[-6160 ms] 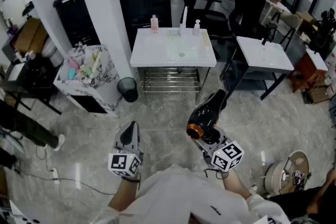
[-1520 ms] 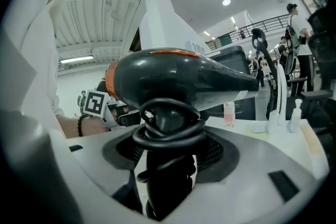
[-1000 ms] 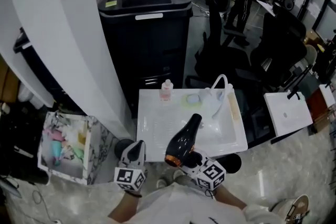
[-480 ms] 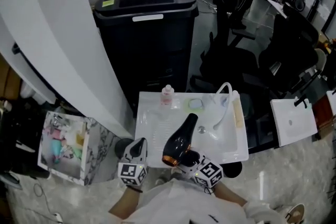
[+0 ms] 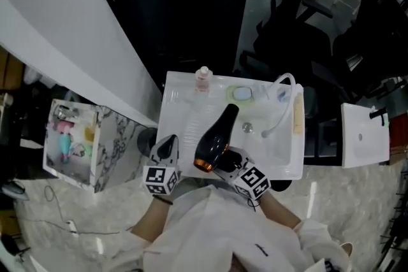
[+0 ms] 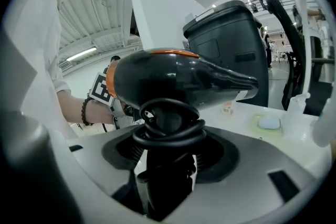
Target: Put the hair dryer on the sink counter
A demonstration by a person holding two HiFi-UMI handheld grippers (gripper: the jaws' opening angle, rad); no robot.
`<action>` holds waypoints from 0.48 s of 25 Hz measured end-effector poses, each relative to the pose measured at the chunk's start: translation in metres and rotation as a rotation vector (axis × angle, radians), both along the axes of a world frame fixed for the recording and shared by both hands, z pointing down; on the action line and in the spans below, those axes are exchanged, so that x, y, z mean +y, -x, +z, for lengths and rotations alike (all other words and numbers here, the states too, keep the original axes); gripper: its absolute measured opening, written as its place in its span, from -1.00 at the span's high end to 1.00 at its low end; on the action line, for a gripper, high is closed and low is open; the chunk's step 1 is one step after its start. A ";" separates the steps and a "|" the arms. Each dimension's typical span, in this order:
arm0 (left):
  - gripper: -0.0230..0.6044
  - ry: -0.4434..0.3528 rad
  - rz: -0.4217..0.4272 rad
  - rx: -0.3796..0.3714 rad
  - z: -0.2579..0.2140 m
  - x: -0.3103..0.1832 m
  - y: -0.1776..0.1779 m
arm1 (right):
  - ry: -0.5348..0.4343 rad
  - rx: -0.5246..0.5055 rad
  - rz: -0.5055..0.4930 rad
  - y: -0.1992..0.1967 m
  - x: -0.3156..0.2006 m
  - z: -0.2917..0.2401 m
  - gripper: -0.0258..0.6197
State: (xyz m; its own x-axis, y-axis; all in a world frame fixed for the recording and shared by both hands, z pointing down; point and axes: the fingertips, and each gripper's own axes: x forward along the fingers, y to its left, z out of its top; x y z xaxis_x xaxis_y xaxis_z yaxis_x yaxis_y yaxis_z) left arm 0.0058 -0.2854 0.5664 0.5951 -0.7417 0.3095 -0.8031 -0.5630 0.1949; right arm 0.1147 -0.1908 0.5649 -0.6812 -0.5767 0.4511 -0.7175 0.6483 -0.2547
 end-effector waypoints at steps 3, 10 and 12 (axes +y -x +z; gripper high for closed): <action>0.85 0.016 0.000 -0.004 0.005 -0.005 -0.005 | 0.031 0.011 -0.016 -0.001 -0.006 0.013 0.04; 0.85 0.042 0.016 -0.008 0.016 -0.020 -0.002 | 0.086 0.064 -0.067 0.008 -0.017 0.040 0.04; 0.85 0.048 0.025 -0.011 0.018 -0.024 0.001 | 0.104 0.082 -0.086 0.012 -0.019 0.045 0.04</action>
State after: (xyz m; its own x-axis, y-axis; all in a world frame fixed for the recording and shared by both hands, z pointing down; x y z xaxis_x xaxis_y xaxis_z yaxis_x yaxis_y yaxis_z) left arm 0.0051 -0.3095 0.5843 0.6092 -0.7111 0.3509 -0.7915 -0.5729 0.2130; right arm 0.1030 -0.2100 0.6096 -0.6846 -0.4650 0.5613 -0.6814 0.6817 -0.2663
